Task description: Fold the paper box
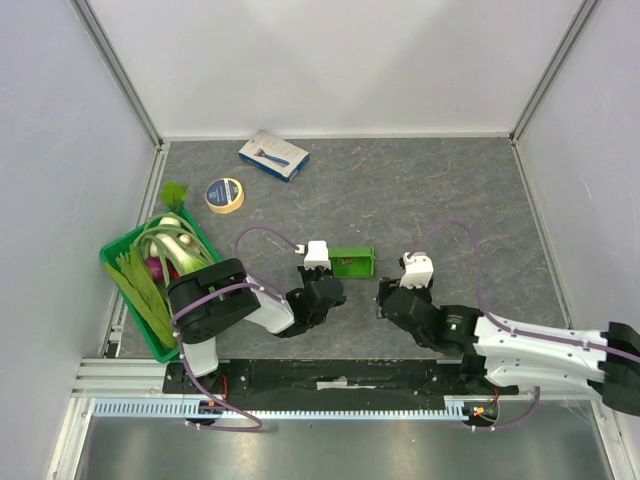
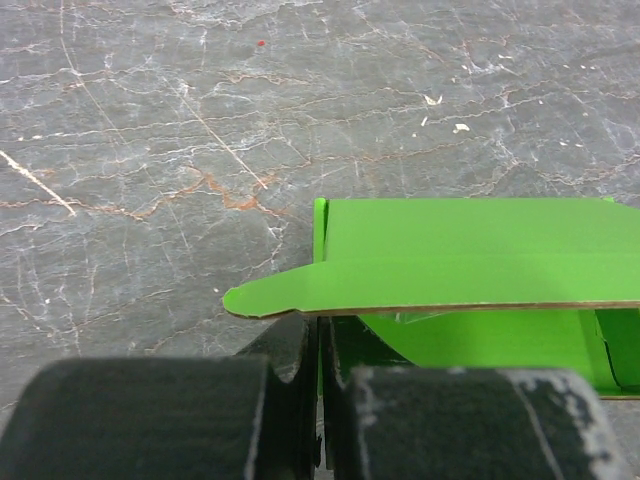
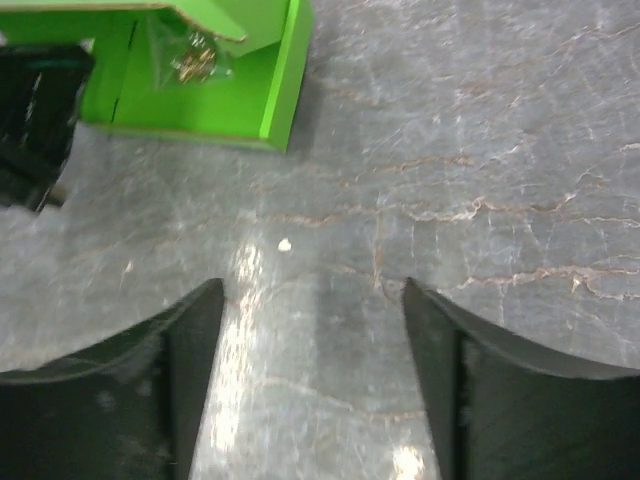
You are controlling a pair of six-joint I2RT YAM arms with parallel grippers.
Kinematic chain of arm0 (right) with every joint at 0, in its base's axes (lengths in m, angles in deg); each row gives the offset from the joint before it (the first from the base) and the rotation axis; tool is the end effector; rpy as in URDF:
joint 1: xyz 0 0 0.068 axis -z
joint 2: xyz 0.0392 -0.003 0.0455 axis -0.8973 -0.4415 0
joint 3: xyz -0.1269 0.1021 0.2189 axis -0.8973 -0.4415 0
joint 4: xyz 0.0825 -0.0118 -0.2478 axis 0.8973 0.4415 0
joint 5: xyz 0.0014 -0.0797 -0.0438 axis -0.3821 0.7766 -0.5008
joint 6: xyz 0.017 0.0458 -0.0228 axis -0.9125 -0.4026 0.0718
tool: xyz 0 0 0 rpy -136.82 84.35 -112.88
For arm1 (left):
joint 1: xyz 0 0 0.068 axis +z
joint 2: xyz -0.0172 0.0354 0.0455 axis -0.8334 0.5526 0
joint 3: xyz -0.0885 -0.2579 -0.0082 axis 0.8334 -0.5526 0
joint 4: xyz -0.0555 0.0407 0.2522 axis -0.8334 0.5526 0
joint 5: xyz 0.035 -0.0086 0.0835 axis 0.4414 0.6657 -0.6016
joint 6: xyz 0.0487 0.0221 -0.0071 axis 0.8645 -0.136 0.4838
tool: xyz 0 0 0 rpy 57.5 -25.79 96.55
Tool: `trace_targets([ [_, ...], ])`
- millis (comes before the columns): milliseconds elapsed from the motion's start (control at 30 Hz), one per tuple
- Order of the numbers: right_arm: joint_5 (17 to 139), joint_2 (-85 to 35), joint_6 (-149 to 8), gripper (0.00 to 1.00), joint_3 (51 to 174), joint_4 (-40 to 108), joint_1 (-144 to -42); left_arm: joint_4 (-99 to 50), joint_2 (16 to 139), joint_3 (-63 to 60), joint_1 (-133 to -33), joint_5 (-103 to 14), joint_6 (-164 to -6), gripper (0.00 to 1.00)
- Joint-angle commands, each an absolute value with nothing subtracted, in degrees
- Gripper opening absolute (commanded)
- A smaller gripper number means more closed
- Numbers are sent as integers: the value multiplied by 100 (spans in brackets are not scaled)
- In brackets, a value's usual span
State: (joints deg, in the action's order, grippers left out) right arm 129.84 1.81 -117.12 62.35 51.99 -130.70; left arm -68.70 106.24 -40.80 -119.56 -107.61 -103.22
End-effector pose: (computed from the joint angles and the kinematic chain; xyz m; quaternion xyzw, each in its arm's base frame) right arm 0.0920 0.1519 0.1883 0.0342 0.8732 0.1128 0.4729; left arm 0.1643 -0.2596 0.1153 -0.0226 0.7890 -0.0768 0.6092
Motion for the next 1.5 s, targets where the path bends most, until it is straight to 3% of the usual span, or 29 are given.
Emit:
trace_targets([
  [0, 12102, 818, -11427, 84, 6845, 6128, -13008, -5993, 10839, -4129, -11956, -11363, -10339, 2],
  [100, 11208, 898, -11261, 89, 7460, 5998, -12167, -5844, 10865, -3998, -11999, -11477, -10295, 2],
  [133, 10735, 811, -11008, 89, 7646, 5979, -11467, -5808, 10865, -3971, -12017, -11512, -10303, 2],
  [267, 9934, -285, -10233, 97, 8472, 5594, -10407, -5685, 10926, -3883, -12052, -11547, -10269, 2],
  [567, 9649, -1483, -9968, 98, 8185, 3352, -10344, -5641, 10997, -3795, -12079, -11714, -10163, 2],
  [733, 9948, -1597, -9644, 96, 7324, 1982, -10414, -5606, 11040, -3787, -12088, -11767, -10128, 2],
  [967, 10676, -2063, -9406, 93, 6919, 1233, -10906, -5720, 11067, -3760, -12105, -11671, -9996, 2],
  [1067, 10949, -2248, -9440, 92, 6927, 1223, -11003, -5825, 11067, -3769, -12131, -11618, -9820, 14],
  [1100, 10967, -2266, -9458, 92, 6892, 1154, -11029, -5826, 11032, -3778, -12158, -11600, -9785, 27],
  [1200, 11003, -2354, -9502, 92, 6681, 786, -11056, -5808, 10927, -3874, -12228, -11373, -9723, 46],
  [1367, 11152, -2652, -9564, 92, 6602, 504, -11205, -5221, 10549, -4006, -12412, -10880, -9890, 59],
  [1467, 11301, -2758, -9511, 92, 6584, 425, -11311, -4686, 10068, -4234, -12518, -10336, -10232, 61],
])
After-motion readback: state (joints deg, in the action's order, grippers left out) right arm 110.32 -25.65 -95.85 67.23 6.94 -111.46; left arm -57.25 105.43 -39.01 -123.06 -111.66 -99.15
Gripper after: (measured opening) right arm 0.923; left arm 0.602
